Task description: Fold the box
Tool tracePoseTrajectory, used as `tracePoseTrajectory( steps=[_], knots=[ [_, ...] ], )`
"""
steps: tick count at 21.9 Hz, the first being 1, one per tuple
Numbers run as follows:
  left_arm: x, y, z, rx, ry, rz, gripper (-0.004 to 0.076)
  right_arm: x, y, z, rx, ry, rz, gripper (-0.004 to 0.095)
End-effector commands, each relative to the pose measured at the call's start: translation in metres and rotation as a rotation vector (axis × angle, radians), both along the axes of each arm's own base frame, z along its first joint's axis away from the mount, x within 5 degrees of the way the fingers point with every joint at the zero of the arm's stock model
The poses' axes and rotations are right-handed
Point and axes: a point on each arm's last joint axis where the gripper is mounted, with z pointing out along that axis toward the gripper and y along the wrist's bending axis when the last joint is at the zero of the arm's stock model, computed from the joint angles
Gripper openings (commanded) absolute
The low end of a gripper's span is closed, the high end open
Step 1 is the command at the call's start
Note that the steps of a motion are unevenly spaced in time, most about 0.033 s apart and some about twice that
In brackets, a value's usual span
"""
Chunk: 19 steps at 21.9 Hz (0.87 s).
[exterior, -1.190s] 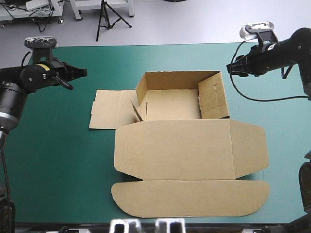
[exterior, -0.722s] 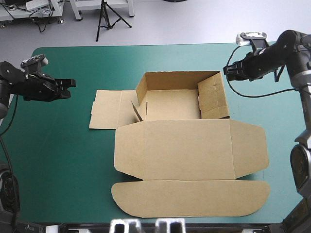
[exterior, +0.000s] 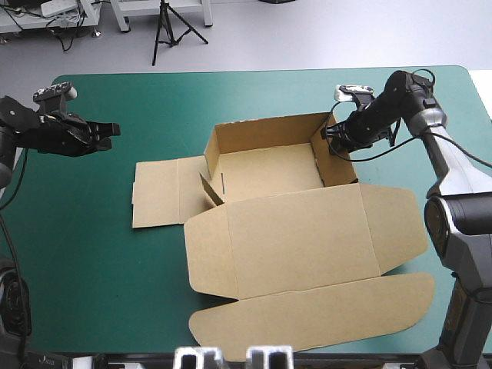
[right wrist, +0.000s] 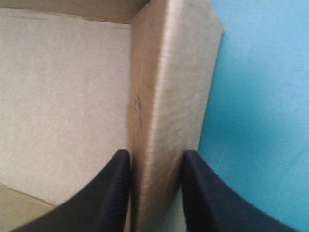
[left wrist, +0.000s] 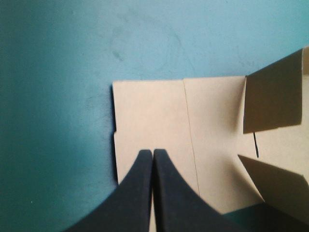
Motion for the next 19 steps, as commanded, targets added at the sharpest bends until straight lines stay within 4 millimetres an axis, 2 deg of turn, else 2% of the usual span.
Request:
tracePoseTrajectory(
  steps=[1,3,7,9,10,11,12,14,15,16,17,19],
  knots=[
    [-0.003,-0.001,0.024,-0.010,-0.120,0.014,-0.0009,-0.009,0.007,0.027,0.041,-0.037,0.021,-0.0003],
    [0.000,0.000,0.022,-0.010,-0.120,0.020,-0.0009,-0.010,0.007,0.032,0.042,-0.046,0.018,-0.0010],
    [0.009,0.013,0.018,-0.041,-0.150,0.079,-0.0009,-0.022,0.007,0.058,0.076,-0.104,0.018,-0.0017],
    [0.012,0.031,0.018,-0.142,-0.181,0.151,-0.0009,-0.036,0.005,0.085,0.085,-0.169,0.018,-0.0017],
    [0.012,0.047,0.019,-0.202,-0.217,0.182,-0.0009,-0.047,0.003,0.102,0.089,-0.213,0.018,-0.0017],
    [0.012,0.055,0.021,-0.264,-0.245,0.199,-0.0009,-0.053,0.003,0.111,0.092,-0.237,0.018,-0.0017],
    [0.010,0.075,0.022,-0.360,-0.284,0.232,-0.0009,-0.064,-0.001,0.128,0.097,-0.280,0.011,-0.0017],
    [0.007,0.096,0.020,-0.502,-0.315,0.219,-0.0009,-0.081,-0.009,0.152,0.124,-0.342,-0.011,-0.0017],
    [0.006,0.102,0.017,-0.549,-0.315,0.209,-0.0009,-0.086,-0.011,0.159,0.141,-0.359,-0.017,-0.0017],
    [0.006,0.110,0.012,-0.618,-0.310,0.183,-0.0009,-0.098,-0.016,0.174,0.187,-0.397,-0.030,-0.0017],
    [0.008,0.111,0.005,-0.660,-0.280,0.160,-0.0009,-0.109,-0.019,0.187,0.222,-0.431,-0.037,-0.0017],
    [0.012,0.108,-0.001,-0.694,-0.257,0.113,-0.0009,-0.120,-0.022,0.199,0.247,-0.466,-0.037,-0.0017]
  ],
)
